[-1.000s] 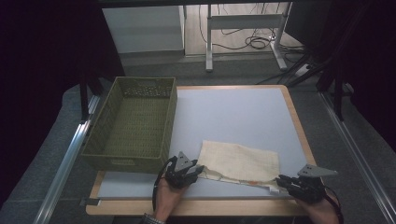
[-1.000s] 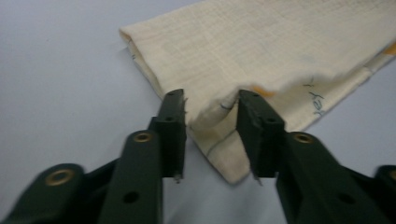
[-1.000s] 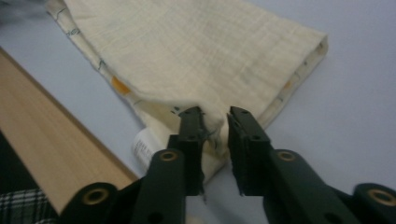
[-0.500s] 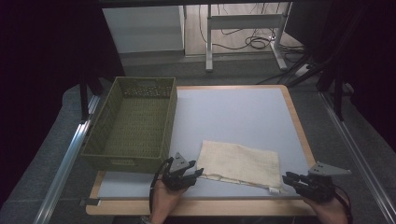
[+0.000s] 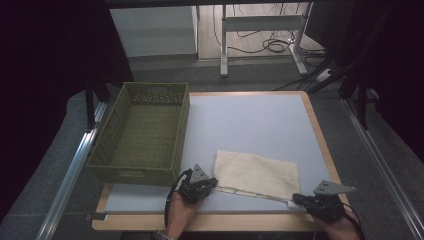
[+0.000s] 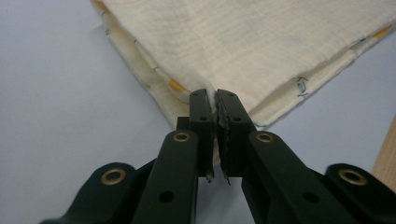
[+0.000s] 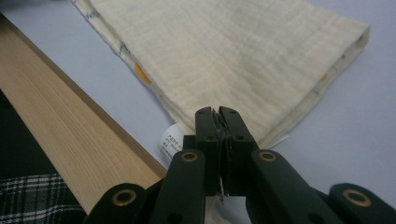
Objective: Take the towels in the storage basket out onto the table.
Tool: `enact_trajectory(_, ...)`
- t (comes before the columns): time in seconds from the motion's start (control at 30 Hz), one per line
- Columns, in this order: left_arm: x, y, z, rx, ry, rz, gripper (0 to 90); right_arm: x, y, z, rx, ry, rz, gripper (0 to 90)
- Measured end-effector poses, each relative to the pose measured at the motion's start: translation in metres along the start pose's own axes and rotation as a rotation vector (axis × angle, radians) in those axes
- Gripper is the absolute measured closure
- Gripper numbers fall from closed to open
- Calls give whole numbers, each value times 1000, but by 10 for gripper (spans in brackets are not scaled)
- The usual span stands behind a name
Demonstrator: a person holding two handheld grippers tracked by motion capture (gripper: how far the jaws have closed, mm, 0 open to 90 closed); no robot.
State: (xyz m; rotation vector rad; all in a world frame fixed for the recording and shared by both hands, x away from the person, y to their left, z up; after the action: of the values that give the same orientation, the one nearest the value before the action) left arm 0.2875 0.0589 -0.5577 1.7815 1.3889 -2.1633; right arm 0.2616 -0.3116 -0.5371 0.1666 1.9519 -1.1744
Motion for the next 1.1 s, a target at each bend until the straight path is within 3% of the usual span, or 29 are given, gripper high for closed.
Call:
enact_trajectory(0.17,-5,-14,3,16,-6,17,854,-8,-16,-3,4,-16,45,872)
enact_trajectory(0.3,-1,-17,9,34,-16,-2,837,-6,-21,-4,0,-22,35,868)
enact_trajectory(0.43,6,-9,5,11,-31,-52,723,3,-11,0,-2,-4,-5,837)
enact_trajectory(0.57,1,-12,0,-5,-42,-36,579,2,-15,2,-8,11,14,741)
enact_trajectory(0.7,-14,-16,-5,-29,-41,-2,548,-8,-28,7,10,16,57,708)
enact_trajectory(0.93,-36,6,-17,-45,-40,-18,586,-25,-20,27,43,59,89,701)
enact_trajectory(1.1,-50,30,-43,-93,-68,-44,621,-42,3,45,72,81,97,696)
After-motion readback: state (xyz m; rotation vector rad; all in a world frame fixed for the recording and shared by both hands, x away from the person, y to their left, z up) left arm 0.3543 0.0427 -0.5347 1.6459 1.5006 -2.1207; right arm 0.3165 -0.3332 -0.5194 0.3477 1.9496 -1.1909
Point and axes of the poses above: each handheld gripper's, and its own axes: y roughly forward along the jaws, x roughly out of its underside, z roughly to its right, the point moved 3 cm from there along y, roughly forward along the jaws, and after that the axes turned 11 degrees about y, right-handed, at the moved point
